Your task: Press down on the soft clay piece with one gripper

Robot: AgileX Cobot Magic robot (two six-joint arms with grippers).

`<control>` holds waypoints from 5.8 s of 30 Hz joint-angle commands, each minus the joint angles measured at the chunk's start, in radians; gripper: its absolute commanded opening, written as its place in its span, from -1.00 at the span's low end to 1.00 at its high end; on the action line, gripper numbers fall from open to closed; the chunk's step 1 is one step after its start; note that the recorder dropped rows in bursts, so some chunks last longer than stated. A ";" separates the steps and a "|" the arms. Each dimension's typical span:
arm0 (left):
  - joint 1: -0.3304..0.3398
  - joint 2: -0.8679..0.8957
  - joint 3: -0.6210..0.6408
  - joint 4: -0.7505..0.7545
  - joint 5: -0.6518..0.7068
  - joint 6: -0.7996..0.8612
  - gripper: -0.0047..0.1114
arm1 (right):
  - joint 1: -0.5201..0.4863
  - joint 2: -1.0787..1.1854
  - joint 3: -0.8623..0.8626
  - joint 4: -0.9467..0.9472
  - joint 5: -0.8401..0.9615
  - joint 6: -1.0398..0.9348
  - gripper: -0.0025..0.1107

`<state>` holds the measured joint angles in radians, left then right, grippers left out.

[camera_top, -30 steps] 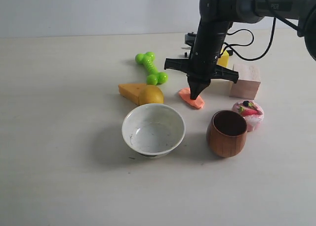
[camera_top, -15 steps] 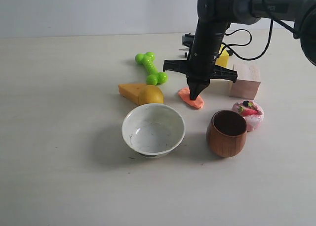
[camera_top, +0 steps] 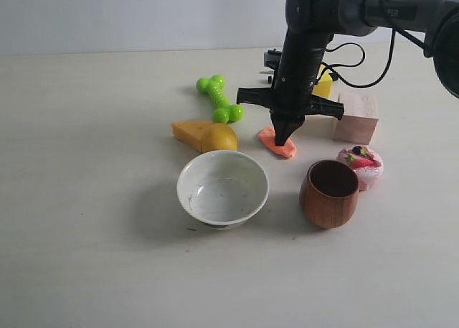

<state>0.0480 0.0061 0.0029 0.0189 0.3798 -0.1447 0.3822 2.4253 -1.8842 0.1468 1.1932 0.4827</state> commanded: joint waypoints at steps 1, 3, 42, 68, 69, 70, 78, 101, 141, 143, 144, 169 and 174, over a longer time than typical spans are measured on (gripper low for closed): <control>0.000 -0.006 -0.003 0.000 -0.015 -0.006 -0.92 | 0.013 0.091 0.032 0.011 -0.005 -0.010 -0.96; 0.000 -0.006 -0.003 0.000 -0.015 -0.006 -0.92 | 0.013 0.098 0.032 0.011 -0.003 -0.010 -0.96; 0.000 -0.006 -0.003 0.000 -0.015 -0.006 -0.92 | 0.013 -0.007 0.032 0.012 -0.022 -0.104 -0.96; 0.000 -0.006 -0.003 0.000 -0.015 -0.006 -0.92 | 0.013 -0.038 -0.039 -0.031 0.010 -0.113 -0.71; 0.000 -0.006 -0.003 0.000 -0.015 -0.006 -0.92 | 0.013 -0.038 -0.039 -0.031 0.010 -0.113 -0.66; 0.000 -0.006 -0.003 0.000 -0.015 -0.006 -0.92 | 0.013 -0.038 -0.039 -0.028 0.010 -0.113 -0.62; 0.000 -0.006 -0.003 0.000 -0.015 -0.006 -0.92 | 0.013 -0.048 -0.039 -0.019 0.010 -0.113 -0.54; 0.000 -0.006 -0.003 0.000 -0.015 -0.006 -0.92 | 0.023 -0.481 0.430 0.009 -0.404 -0.207 -0.96; 0.000 -0.006 -0.003 0.000 -0.015 -0.006 -0.92 | -0.139 -1.383 0.888 -0.539 -0.483 0.042 -0.96; 0.000 -0.006 -0.003 0.000 -0.015 -0.006 -0.92 | -0.201 -1.443 0.948 -0.540 -0.519 0.042 -0.96; 0.000 -0.006 -0.003 0.000 -0.015 -0.006 -0.92 | -0.232 -1.478 0.978 -0.540 -0.535 0.038 -0.96; 0.000 -0.006 -0.003 0.000 -0.015 -0.006 -0.92 | -0.510 -2.125 1.621 -0.395 -1.022 -0.126 -0.96; 0.000 -0.006 -0.003 0.000 -0.015 -0.006 -0.92 | -0.510 -2.204 1.729 -0.182 -1.031 -0.379 -0.96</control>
<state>0.0480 0.0061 0.0029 0.0189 0.3740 -0.1447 -0.1243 0.2519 -0.1957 -0.1010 0.1768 0.2028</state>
